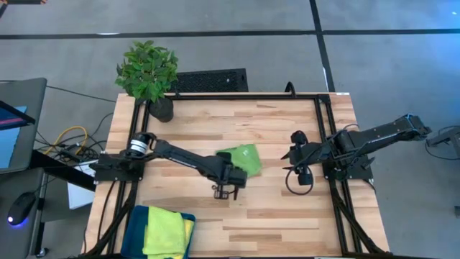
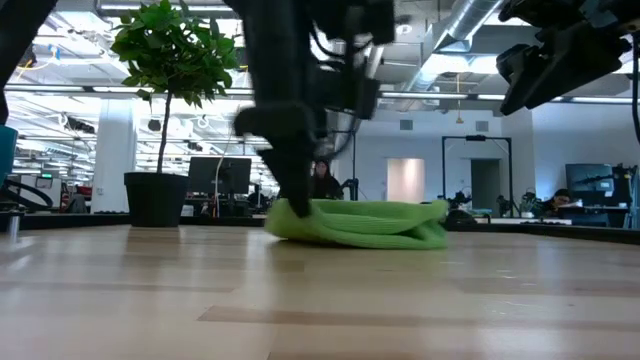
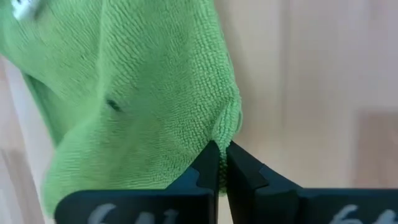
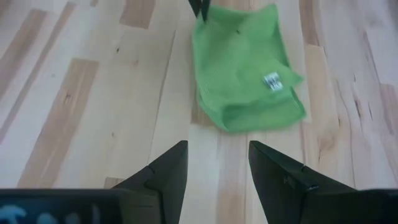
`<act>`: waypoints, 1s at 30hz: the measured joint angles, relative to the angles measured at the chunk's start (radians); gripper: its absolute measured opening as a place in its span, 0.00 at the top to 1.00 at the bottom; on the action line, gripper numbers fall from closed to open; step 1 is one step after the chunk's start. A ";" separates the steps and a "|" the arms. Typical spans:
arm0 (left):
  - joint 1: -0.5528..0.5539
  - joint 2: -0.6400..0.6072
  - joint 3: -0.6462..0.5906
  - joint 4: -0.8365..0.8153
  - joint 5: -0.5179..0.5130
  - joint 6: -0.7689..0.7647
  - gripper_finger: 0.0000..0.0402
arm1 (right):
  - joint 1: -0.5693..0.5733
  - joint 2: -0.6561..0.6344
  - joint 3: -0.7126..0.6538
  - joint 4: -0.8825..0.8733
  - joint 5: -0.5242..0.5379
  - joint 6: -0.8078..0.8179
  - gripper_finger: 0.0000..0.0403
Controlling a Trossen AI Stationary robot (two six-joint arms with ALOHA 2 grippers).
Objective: Fold microfiber towels
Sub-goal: Put the green microfiber towel into the bin
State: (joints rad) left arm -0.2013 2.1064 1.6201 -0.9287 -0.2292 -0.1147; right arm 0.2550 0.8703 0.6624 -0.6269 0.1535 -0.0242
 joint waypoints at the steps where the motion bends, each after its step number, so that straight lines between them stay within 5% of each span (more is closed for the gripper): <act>1: -0.012 -0.012 0.000 -0.031 0.008 -0.019 1.00 | 0.000 0.000 0.000 0.008 0.000 0.000 0.52; 11: -0.118 -0.132 0.003 -0.346 0.153 -0.300 1.00 | 0.013 0.002 0.000 0.120 -0.055 -0.002 0.52; 21: -0.244 -0.153 0.004 -0.578 0.408 -0.559 1.00 | 0.078 0.002 0.000 0.154 -0.049 -0.010 0.52; 30: -0.356 -0.182 0.005 -0.605 0.580 -0.784 1.00 | 0.092 0.005 0.000 0.202 0.005 -0.023 0.52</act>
State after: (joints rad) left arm -0.5574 1.9241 1.6250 -1.5339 0.3503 -0.8990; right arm 0.3466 0.8752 0.6624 -0.4252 0.1585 -0.0474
